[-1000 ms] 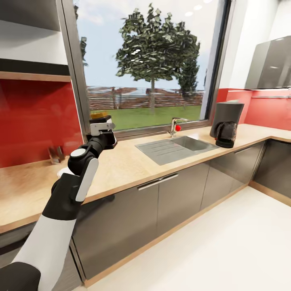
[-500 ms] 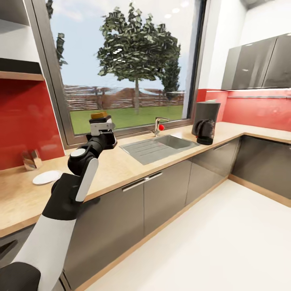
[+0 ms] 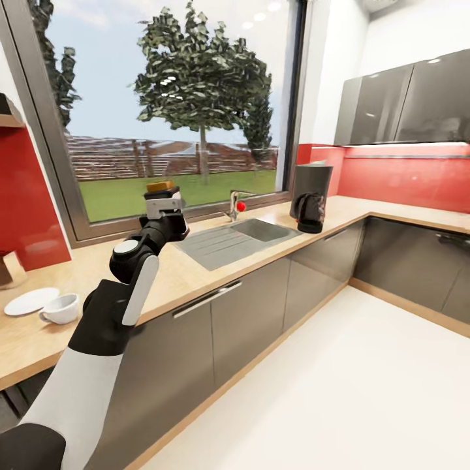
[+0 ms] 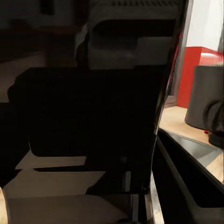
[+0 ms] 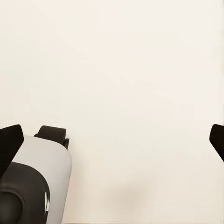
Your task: Set up a coffee station on the kitchen countertop: keep the coffee maker on the countertop, move the bottle of coffee from the kitchen shelf to the counter next to the coffee maker, place a paper coffee filter on top of the coffee maker, put the saucer next to the coffee maker with the coffee cup on the saucer, and place the electric kettle next to the coffee maker.
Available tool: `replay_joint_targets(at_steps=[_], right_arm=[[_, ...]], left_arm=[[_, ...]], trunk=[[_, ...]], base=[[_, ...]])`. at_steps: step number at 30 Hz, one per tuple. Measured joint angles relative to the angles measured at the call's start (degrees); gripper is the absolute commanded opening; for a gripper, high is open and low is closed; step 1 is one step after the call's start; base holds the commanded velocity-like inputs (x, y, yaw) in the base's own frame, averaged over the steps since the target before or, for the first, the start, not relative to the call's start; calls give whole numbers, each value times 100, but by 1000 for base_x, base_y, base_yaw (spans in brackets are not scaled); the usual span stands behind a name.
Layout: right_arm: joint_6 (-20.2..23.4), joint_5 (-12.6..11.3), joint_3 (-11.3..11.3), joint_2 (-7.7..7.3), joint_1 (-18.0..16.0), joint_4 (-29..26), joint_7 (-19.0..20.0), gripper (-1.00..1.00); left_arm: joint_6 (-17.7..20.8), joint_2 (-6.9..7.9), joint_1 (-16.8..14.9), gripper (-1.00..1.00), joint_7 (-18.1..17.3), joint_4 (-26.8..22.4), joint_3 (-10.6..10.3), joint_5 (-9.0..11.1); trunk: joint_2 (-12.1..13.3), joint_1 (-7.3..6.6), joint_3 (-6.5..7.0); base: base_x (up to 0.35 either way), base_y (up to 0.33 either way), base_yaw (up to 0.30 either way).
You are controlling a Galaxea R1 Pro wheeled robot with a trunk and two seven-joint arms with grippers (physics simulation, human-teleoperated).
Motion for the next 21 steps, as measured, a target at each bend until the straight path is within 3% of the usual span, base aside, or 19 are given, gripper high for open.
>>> replay_joint_targets(at_steps=[21], right_arm=[[0,0,0,-3,0,6,0,100]], left_arm=[[0,0,0,-100,0,9,0,0]], trunk=[[0,0,0]], base=[[1,-1,-282]])
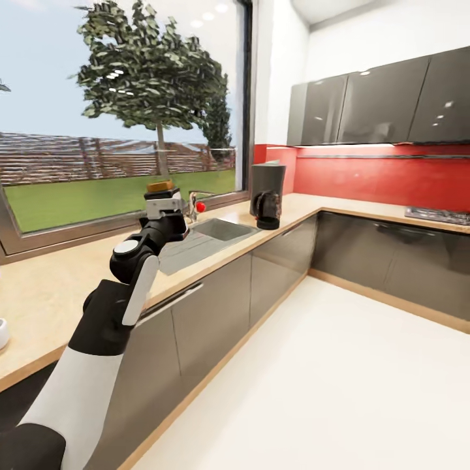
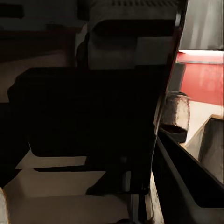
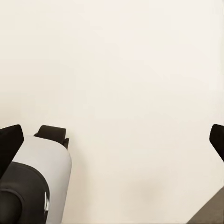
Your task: Set up a coffee station on the kitchen countertop: keep the coffee maker on the countertop, move the bottle of coffee from the kitchen shelf to the counter next to the coffee maker, place a paper coffee filter on top of the coffee maker, put the saucer next to the coffee maker with the coffee cup on the saucer, and place the electric kettle next to the coffee maker.
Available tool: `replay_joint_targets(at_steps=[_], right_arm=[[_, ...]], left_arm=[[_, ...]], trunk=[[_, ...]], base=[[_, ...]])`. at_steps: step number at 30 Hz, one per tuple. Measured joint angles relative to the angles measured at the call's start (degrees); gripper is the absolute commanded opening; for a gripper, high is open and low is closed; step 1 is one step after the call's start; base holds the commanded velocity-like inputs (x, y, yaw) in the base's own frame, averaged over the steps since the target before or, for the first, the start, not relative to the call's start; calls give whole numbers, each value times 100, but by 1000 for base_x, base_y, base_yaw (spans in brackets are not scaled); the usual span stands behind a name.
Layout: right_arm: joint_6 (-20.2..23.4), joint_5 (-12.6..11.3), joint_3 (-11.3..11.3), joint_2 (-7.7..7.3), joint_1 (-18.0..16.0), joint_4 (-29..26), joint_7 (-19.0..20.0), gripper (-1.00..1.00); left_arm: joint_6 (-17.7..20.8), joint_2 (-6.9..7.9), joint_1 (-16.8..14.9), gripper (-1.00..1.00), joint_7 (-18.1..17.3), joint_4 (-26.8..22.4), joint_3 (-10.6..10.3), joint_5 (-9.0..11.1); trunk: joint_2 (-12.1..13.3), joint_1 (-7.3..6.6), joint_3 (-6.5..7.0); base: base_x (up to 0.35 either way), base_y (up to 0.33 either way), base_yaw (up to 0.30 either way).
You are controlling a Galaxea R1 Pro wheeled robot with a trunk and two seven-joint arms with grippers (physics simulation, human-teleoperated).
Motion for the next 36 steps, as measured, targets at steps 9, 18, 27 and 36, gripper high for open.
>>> replay_joint_targets(at_steps=[9,18,27,36], right_arm=[[0,0,0,3,0,-2,-3,100],[0,0,0,3,0,-1,-1,100],[0,0,0,2,0,-1,-5,100],[0,0,0,4,0,-3,-4,100]], left_arm=[[0,0,0,-100,0,0,0,0],[-1,0,0,-100,0,-6,0,0],[0,0,0,-100,0,-8,-2,1],[0,0,0,-100,0,-8,-5,0]], trunk=[[0,0,0],[0,0,0],[0,0,0],[0,0,0]], base=[[0,0,-283],[0,0,-283],[0,0,-283],[1,0,-283]])
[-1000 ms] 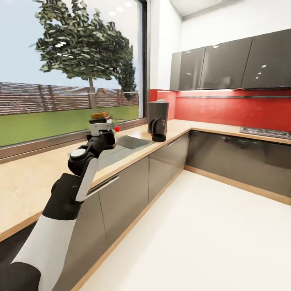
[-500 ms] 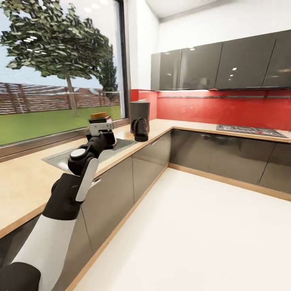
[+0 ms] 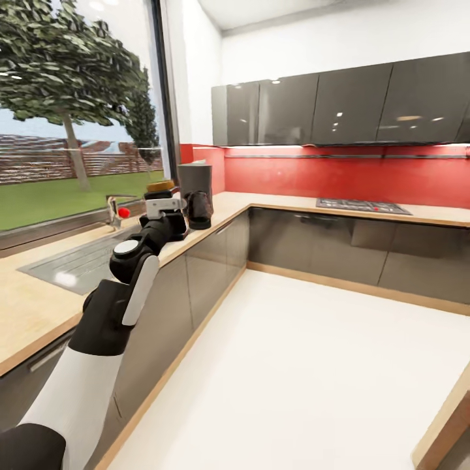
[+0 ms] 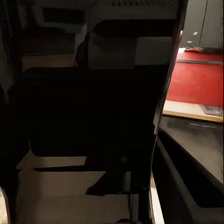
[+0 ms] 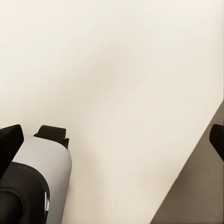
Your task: Set up a coffee station on the kitchen countertop: keep the coffee maker on the countertop, move the bottle of coffee from the kitchen shelf to the counter next to the coffee maker, place a paper coffee filter on top of the coffee maker, put the saucer next to the coffee maker with the coffee cup on the saucer, and place the electric kettle next to the coffee maker.
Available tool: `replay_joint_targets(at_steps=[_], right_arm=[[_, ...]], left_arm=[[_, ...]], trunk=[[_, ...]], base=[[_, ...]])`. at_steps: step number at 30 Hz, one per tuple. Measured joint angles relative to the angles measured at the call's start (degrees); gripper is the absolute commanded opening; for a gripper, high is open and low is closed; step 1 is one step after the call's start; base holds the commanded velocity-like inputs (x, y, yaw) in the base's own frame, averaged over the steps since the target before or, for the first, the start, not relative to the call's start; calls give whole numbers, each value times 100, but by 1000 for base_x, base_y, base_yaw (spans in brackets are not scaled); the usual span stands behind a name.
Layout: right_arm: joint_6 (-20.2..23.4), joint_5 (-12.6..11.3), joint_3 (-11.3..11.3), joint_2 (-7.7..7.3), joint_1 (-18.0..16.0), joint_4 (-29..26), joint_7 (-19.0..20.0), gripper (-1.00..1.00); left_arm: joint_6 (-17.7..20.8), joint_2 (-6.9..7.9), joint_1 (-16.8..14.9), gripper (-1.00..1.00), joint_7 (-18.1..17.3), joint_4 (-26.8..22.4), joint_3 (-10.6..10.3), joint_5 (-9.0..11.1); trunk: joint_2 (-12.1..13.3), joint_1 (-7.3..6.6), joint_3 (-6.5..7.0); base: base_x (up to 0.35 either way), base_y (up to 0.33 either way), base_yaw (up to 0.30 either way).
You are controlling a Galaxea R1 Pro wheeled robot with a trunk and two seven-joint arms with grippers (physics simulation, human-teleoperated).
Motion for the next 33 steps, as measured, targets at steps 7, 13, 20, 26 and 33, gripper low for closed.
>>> replay_joint_targets(at_steps=[7,13,20,26,33], right_arm=[[0,4,9,0,0,4,1,100],[9,67,13,-4,0,14,4,100],[9,100,12,-2,0,13,3,100],[9,101,11,-4,0,13,4,100],[9,104,8,-3,0,13,5,100]], left_arm=[[-2,0,0,-100,0,0,-2,4],[0,0,0,-100,0,0,-4,2],[0,0,0,-100,0,0,-12,1],[0,0,0,-100,0,0,-13,2],[-12,0,5,-100,5,-3,-15,2]], trunk=[[0,-3,0],[0,-3,0],[0,-3,0],[0,-3,0],[0,-3,0]], base=[[193,0,-124],[317,0,-8],[325,0,-49],[326,0,-222],[322,0,-253]])
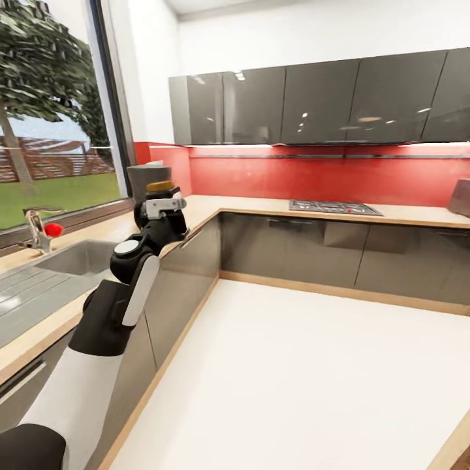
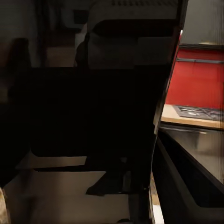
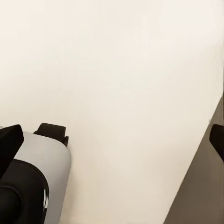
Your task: Set up a coffee station on the kitchen countertop: keep the coffee maker on the countertop, move the bottle of coffee from the kitchen shelf to the counter next to the coffee maker, place a paper coffee filter on top of the coffee maker, put the saucer next to the coffee maker with the coffee cup on the saucer, and place the electric kettle next to the coffee maker.
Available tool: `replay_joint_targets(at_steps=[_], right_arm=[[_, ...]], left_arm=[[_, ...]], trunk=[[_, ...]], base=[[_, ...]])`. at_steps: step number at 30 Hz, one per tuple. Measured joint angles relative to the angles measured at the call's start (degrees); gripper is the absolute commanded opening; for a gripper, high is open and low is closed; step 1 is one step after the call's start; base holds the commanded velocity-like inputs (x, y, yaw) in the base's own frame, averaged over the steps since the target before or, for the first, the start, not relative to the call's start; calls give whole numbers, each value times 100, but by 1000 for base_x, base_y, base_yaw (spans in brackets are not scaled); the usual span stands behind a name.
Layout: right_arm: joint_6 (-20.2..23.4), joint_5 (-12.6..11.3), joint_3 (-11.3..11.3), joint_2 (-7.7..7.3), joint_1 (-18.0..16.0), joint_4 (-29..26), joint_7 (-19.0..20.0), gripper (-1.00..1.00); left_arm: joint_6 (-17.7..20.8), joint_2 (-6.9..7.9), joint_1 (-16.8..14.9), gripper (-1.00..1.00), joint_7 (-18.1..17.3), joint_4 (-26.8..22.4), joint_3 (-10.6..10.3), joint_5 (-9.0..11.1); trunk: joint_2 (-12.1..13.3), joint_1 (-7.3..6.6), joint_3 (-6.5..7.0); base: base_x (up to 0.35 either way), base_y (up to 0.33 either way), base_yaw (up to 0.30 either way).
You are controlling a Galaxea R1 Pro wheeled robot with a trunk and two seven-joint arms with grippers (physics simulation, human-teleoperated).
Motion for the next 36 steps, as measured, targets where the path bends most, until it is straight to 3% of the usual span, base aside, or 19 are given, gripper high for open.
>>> replay_joint_targets(at_steps=[4,9,12,13,16,21,36], right_arm=[[0,1,0,-1,0,0,0,100],[0,2,1,-2,0,0,0,100],[-5,2,0,0,0,0,0,100],[-6,2,2,0,0,0,0,100],[-4,1,0,-1,1,-1,-3,100],[-1,1,0,-2,1,-1,-5,100],[-1,2,7,-1,1,-1,0,100]], left_arm=[[-216,-1,291,-100,8,-39,-166,25],[-877,5,738,-100,23,-45,-443,22],[-999,20,947,-100,21,-51,-479,1],[-1192,66,1221,-100,18,-64,-490,-24],[-1650,177,1534,-100,0,-61,-492,-12],[-1908,282,1672,-100,-6,-59,-497,-9],[-1952,310,1709,-100,1,-56,-498,-11]], trunk=[[0,0,-1],[1,1,-1],[0,2,0],[0,3,-1],[0,3,-1],[0,1,0],[0,0,0]], base=[[304,0,-259],[266,0,-259],[98,0,-244],[30,0,-183],[16,0,-84],[158,0,-26],[312,0,-2]])
